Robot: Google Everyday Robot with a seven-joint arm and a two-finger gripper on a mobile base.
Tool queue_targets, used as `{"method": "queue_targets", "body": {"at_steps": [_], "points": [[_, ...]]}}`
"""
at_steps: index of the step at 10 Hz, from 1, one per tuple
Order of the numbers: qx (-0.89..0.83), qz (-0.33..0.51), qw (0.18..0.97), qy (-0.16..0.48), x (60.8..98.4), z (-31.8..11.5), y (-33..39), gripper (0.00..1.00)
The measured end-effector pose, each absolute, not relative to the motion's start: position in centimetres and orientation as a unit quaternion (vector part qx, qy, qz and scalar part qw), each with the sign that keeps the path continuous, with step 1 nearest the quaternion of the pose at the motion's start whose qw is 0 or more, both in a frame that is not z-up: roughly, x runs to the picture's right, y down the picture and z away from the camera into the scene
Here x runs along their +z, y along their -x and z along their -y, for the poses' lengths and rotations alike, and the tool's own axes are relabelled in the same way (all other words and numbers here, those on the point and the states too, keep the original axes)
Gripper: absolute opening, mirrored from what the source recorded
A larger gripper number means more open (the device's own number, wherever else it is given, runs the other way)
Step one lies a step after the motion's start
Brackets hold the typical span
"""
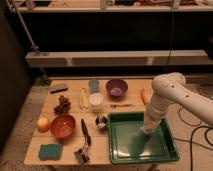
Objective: Wipe tray with towel
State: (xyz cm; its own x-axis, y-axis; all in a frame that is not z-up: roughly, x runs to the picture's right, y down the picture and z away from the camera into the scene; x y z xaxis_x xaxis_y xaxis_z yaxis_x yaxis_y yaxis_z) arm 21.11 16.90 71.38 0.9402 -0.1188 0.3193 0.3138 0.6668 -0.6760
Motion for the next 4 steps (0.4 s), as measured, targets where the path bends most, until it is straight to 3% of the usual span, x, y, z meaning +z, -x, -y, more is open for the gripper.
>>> {"method": "queue_targets", "body": {"at_steps": [4], "points": [[-0.137,0.155,0.903,0.377,72.7,-15.8,-16.9,0.0]]}}
